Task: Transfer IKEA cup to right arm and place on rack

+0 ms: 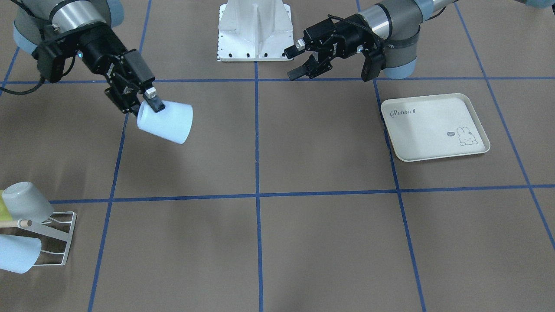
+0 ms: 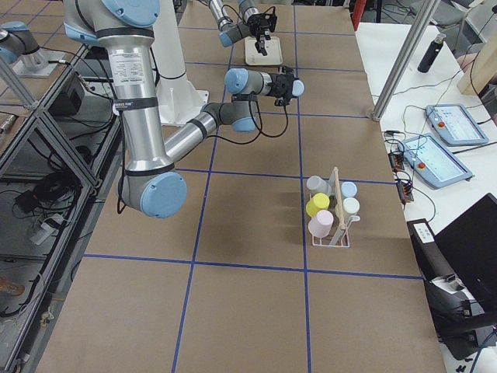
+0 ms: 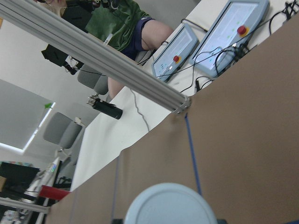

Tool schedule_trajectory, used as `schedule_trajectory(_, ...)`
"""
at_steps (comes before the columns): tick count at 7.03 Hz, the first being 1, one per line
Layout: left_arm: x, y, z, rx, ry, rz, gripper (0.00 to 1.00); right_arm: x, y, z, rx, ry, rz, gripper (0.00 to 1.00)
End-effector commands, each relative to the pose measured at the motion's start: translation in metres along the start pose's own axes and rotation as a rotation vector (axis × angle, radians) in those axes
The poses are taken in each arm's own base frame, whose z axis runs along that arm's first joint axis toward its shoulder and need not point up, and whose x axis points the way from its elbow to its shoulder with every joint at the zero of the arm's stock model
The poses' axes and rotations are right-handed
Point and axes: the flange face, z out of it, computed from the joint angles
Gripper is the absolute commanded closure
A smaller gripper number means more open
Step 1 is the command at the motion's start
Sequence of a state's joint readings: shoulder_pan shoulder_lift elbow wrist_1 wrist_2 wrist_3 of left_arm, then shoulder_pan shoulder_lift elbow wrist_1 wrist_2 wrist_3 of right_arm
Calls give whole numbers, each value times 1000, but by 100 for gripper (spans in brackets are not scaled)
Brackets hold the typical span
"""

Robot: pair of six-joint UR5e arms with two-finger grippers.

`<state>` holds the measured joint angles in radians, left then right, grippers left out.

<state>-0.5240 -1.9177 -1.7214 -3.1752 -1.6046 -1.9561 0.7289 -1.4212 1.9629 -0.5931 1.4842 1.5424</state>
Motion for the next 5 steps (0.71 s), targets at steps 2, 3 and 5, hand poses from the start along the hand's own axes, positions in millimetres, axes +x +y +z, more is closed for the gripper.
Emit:
schedule_trajectory(2, -28, -88, -32, 159, -166, 150, 12, 77, -125, -5, 133, 419, -471, 74)
schedule_trajectory(3, -46, -107, -54, 155, -306, 351, 1, 98, -151, -8, 159, 476, -497, 74)
schedule_trajectory(5, -60, -173, -103, 267, -567, 535, 1, 142, -213, -24, 173, 579, -530, 74)
